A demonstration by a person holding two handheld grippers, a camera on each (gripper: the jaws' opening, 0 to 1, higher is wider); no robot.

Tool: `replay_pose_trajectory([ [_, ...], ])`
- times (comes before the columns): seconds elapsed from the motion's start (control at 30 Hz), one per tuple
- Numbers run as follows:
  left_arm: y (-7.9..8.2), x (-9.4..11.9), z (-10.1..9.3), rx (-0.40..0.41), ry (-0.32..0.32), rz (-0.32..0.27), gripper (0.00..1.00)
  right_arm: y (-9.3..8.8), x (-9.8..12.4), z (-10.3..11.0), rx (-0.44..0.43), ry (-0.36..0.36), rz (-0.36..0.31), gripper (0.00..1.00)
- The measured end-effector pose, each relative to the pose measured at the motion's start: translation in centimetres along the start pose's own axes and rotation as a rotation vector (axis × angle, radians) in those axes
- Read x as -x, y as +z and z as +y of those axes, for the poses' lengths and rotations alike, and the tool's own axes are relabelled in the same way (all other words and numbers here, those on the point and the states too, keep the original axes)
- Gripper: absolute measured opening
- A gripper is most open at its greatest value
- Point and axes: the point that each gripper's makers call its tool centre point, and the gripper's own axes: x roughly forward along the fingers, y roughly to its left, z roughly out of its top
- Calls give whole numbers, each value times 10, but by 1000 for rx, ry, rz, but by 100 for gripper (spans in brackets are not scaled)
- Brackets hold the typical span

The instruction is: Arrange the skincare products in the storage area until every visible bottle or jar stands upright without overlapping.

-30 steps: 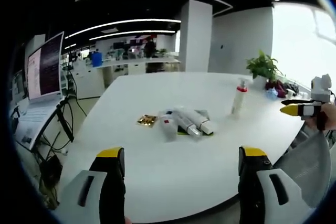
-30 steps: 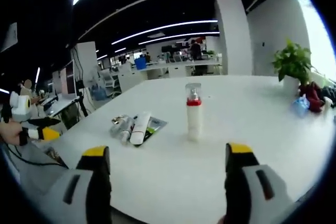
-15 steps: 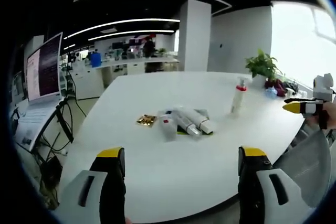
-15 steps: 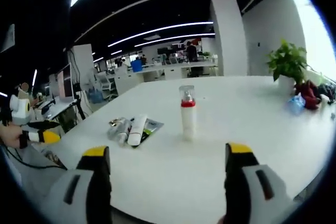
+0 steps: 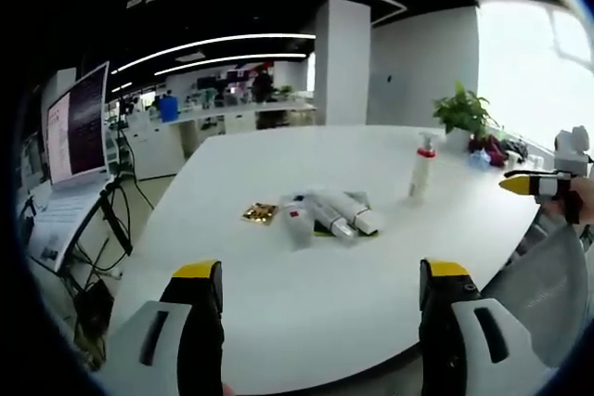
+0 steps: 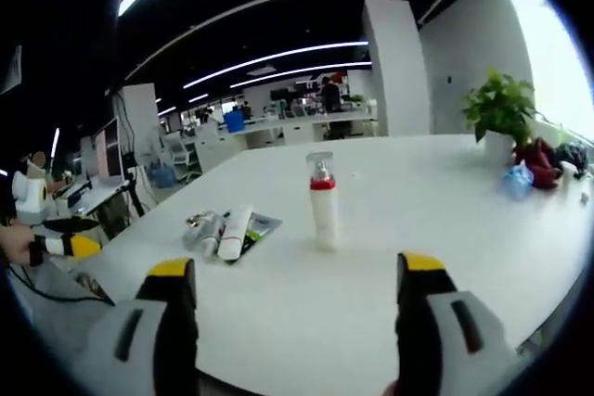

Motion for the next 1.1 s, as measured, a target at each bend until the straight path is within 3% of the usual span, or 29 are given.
replay_pose_trajectory([
  [1.1, 2, 0, -3, 8, -9, -11, 86, -7, -5, 2, 31, 7, 45, 89],
])
